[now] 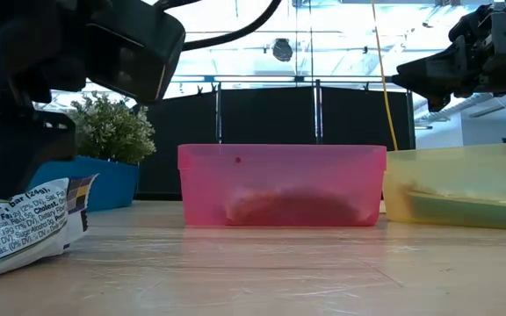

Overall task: Pick and place Granola Bars by type
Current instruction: Put the blue granola bar into the blue bin

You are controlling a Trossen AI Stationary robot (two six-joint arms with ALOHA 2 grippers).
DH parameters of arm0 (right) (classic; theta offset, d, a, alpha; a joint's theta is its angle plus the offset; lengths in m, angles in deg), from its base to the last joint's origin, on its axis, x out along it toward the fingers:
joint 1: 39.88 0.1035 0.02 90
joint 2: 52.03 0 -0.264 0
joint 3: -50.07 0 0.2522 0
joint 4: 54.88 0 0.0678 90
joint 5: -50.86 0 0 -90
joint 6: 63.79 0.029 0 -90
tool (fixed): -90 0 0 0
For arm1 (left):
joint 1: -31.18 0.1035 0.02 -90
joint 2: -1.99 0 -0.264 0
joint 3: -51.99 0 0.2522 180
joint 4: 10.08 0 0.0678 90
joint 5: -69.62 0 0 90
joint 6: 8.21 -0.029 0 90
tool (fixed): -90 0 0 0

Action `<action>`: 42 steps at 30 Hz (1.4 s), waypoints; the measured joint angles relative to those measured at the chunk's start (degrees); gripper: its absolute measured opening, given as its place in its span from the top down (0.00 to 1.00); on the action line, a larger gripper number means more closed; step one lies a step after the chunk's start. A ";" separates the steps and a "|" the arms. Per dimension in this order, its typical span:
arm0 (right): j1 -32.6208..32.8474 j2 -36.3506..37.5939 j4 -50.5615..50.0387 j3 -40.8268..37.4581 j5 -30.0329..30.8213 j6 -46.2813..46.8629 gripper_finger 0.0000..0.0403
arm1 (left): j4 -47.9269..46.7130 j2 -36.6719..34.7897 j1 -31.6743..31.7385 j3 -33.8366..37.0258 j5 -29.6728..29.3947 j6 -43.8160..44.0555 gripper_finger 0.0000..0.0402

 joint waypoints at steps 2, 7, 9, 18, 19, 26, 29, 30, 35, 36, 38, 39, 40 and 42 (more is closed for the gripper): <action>0.00 0.01 0.00 0.00 0.02 0.02 0.69 | -0.08 -0.10 0.04 0.54 -0.01 1.02 0.38; 0.00 0.01 -0.02 0.00 0.02 0.01 0.69 | 0.27 -0.33 0.42 2.42 1.36 2.99 0.54; 0.00 0.00 0.00 0.00 0.02 0.00 0.69 | 0.75 -0.33 0.38 2.82 1.36 1.94 0.66; 0.00 0.00 0.00 0.00 0.02 0.02 0.69 | 3.32 -0.14 0.11 0.64 0.74 -6.29 0.94; 0.00 0.01 -0.01 0.00 0.02 0.02 0.69 | 1.31 -0.51 0.06 -0.90 -0.10 -7.73 0.94; 0.00 0.02 -0.03 0.00 0.02 0.02 0.69 | -33.78 -7.06 -0.24 -17.64 -17.00 -15.47 0.95; 0.00 0.00 -0.15 0.00 0.02 0.00 0.69 | -53.21 -10.75 -0.59 -23.01 -25.64 -14.27 0.95; -0.02 0.00 -0.21 0.00 0.04 0.02 0.69 | -58.56 -12.01 -0.66 -23.56 -27.73 -13.11 0.95; 0.00 0.00 -0.44 0.00 0.04 0.02 0.69 | -58.49 -22.38 0.33 -16.01 -33.13 -13.96 0.96; 0.00 -0.02 -0.51 0.00 0.04 0.02 0.69 | -60.49 -24.33 1.03 -13.46 -33.63 -12.39 0.96; 0.00 -0.05 -0.56 0.00 0.03 0.02 0.69 | -61.77 -28.03 2.49 -6.55 -32.39 -10.64 0.96; 0.00 -0.12 -0.71 0.00 0.04 0.02 0.69 | -60.73 -29.89 2.91 -2.91 -31.32 -9.57 0.96; 0.00 -0.19 -0.91 0.00 0.09 0.02 0.69 | -59.72 -31.55 3.50 0.64 -30.64 -7.90 0.96; -0.01 -0.24 -1.07 0.00 0.10 0.02 0.69 | -59.76 -34.06 5.11 7.38 -29.12 -5.67 0.96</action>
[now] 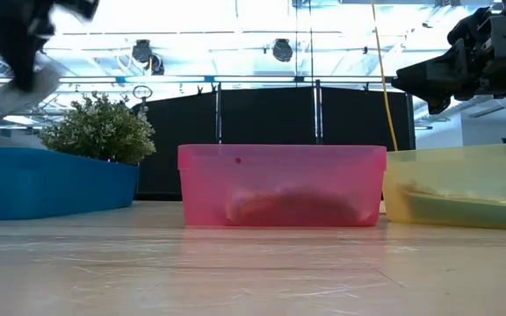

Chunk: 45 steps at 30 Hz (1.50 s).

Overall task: Pick and place Granola Bars by type
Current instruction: Put the blue granola bar into the blue bin

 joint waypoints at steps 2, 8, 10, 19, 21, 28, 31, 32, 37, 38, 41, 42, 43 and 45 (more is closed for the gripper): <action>0.00 0.00 0.20 0.00 0.01 0.00 0.69 | 2.58 -1.76 1.18 6.24 2.22 0.58 0.96; 0.00 -0.08 0.20 0.00 0.10 0.00 0.69 | 18.87 -2.45 4.39 18.59 7.91 -3.85 0.96; 0.00 -0.09 0.27 0.00 0.11 0.00 0.69 | 26.78 -2.10 5.43 21.54 10.54 -6.84 0.96; 0.01 -0.20 0.22 0.00 0.14 0.00 0.69 | 44.20 -1.48 8.09 25.79 15.70 -10.74 0.96; 0.01 -0.20 0.22 0.00 0.14 0.00 0.69 | 48.18 -1.48 8.07 25.79 17.96 -11.60 0.96; 0.00 -0.20 0.22 0.00 0.14 0.00 0.69 | 60.21 -0.13 7.77 25.77 23.90 -13.76 0.96; 0.00 -0.20 0.22 0.00 0.14 0.00 0.69 | 60.53 1.90 7.44 25.77 25.93 -13.69 0.96; 0.01 -0.20 0.20 0.00 0.14 0.00 0.69 | 60.29 2.71 7.46 25.77 27.13 -13.61 0.96; 0.01 -0.20 0.18 0.00 0.14 0.00 0.69 | 61.17 6.72 7.37 25.73 31.20 -12.33 0.95; -0.01 -0.20 0.20 0.00 0.14 0.00 0.69 | 61.17 7.28 7.37 25.71 31.04 -11.97 0.94; 0.01 -0.20 0.14 0.00 0.14 0.00 0.69 | 61.35 8.10 7.37 25.60 30.83 -10.76 0.88; 0.01 -0.20 0.13 0.00 0.14 0.00 0.69 | 61.51 8.10 7.37 25.60 30.79 -10.23 0.86; -0.01 -0.20 0.13 0.00 0.14 0.00 0.69 | 62.07 8.10 7.37 25.68 30.81 -9.76 0.83; 0.01 -0.20 -0.05 0.00 0.14 0.00 0.69 | 62.64 7.68 7.37 25.65 30.42 -9.48 0.80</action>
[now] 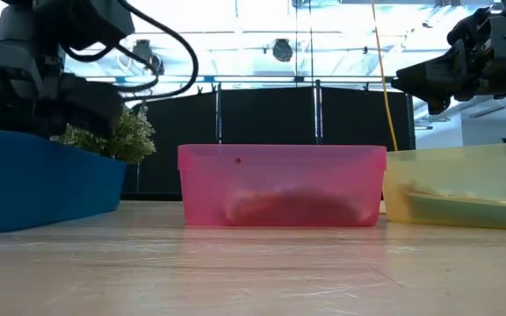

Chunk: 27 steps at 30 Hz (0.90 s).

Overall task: Pick and place Granola Bars by type
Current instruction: Put the blue granola bar into the blue bin, then return to Home Position

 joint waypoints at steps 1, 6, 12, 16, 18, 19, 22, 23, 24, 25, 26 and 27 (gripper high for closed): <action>-0.02 0.00 -0.01 0.00 0.00 0.00 0.69 | -0.04 -0.39 0.00 -0.19 -0.38 0.09 0.79; 0.00 0.00 -0.14 0.00 0.00 0.00 0.69 | 0.50 -3.58 -0.13 -1.53 -5.42 3.00 0.75; -0.01 0.00 -0.16 0.00 0.01 0.00 0.69 | 0.61 -9.55 -1.51 -2.21 -16.47 -2.18 0.74; 0.00 0.00 -0.62 0.00 0.00 0.24 0.69 | -0.63 -13.45 -2.14 -2.21 -18.72 -4.22 0.74; 0.00 0.00 -0.81 0.00 0.02 0.24 0.69 | -1.33 -15.46 -2.61 -2.21 -18.74 -4.68 0.74; -0.01 0.00 -0.84 0.00 0.02 0.22 0.69 | -1.23 -16.60 -2.99 -2.21 -19.32 -5.54 0.74; -0.01 0.00 -0.84 0.00 0.02 -0.13 0.69 | -1.67 -20.82 -5.22 -2.21 -26.18 -9.99 0.74; -0.01 0.00 -0.82 0.00 0.02 -0.62 0.69 | -1.75 -22.37 -6.12 -2.21 -30.02 -11.74 0.74; 0.00 0.02 -0.66 0.00 0.00 -1.13 0.69 | -1.88 -23.92 -7.10 -2.15 -34.08 -13.32 0.74; -0.02 0.04 -0.53 0.00 -0.04 -1.47 0.69 | -1.65 -25.73 -8.10 -1.68 -38.16 -14.57 0.74; -0.01 0.04 -0.54 0.00 -0.07 -1.82 0.69 | -1.22 -27.66 -9.00 -0.95 -42.38 -15.69 0.74; -0.02 0.08 -0.58 0.00 -0.09 -1.99 0.69 | -0.32 -29.51 -9.81 -0.01 -46.00 -16.79 0.74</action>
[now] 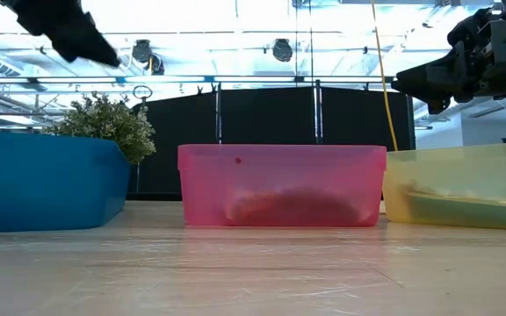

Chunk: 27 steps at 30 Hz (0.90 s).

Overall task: Pick and place Granola Bars by type
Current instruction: Return to Home Position

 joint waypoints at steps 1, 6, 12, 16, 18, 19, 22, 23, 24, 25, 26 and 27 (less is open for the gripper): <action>0.02 0.18 -0.06 0.00 -0.02 -0.12 0.69 | 1.17 -1.88 -0.64 1.19 -3.08 -1.16 0.74; 0.00 1.43 0.05 0.00 -1.89 -0.76 0.69 | 7.66 -12.15 -0.97 11.43 -10.98 -7.20 0.74; 0.00 3.47 -0.09 0.00 -3.95 -0.01 0.69 | 25.97 -25.72 4.06 27.08 -7.00 -15.37 0.74; 0.00 4.57 -0.08 0.00 -6.54 -0.50 0.69 | 31.19 -31.71 7.61 31.94 2.13 -21.09 0.74; 0.00 5.18 -0.14 0.00 -7.95 -0.61 0.69 | 31.37 -33.97 9.32 32.90 3.86 -22.32 0.74; 0.00 5.50 -0.17 0.00 -8.71 -0.60 0.69 | 31.46 -35.01 10.19 33.28 4.31 -22.97 0.74; 0.00 6.36 -0.71 0.00 -9.55 -0.59 0.69 | 31.34 -37.50 12.74 34.25 7.13 -25.53 0.74; 0.00 6.66 -1.23 0.00 -9.57 -0.59 0.69 | 31.11 -38.30 13.66 34.33 8.27 -26.31 0.74; 0.00 7.01 -1.88 0.00 -9.57 -0.61 0.69 | 30.84 -39.12 14.64 34.36 9.98 -27.06 0.74; 0.00 7.30 -2.46 -0.02 -9.56 -0.60 0.69 | 30.75 -39.91 15.68 34.36 11.85 -27.85 0.74; 0.00 7.67 -2.82 -0.02 -9.55 -0.59 0.69 | 30.76 -40.72 16.71 34.36 13.83 -28.57 0.74; 0.00 8.02 -2.93 -0.02 -9.57 -0.56 0.69 | 30.68 -41.52 17.79 34.36 15.82 -29.27 0.74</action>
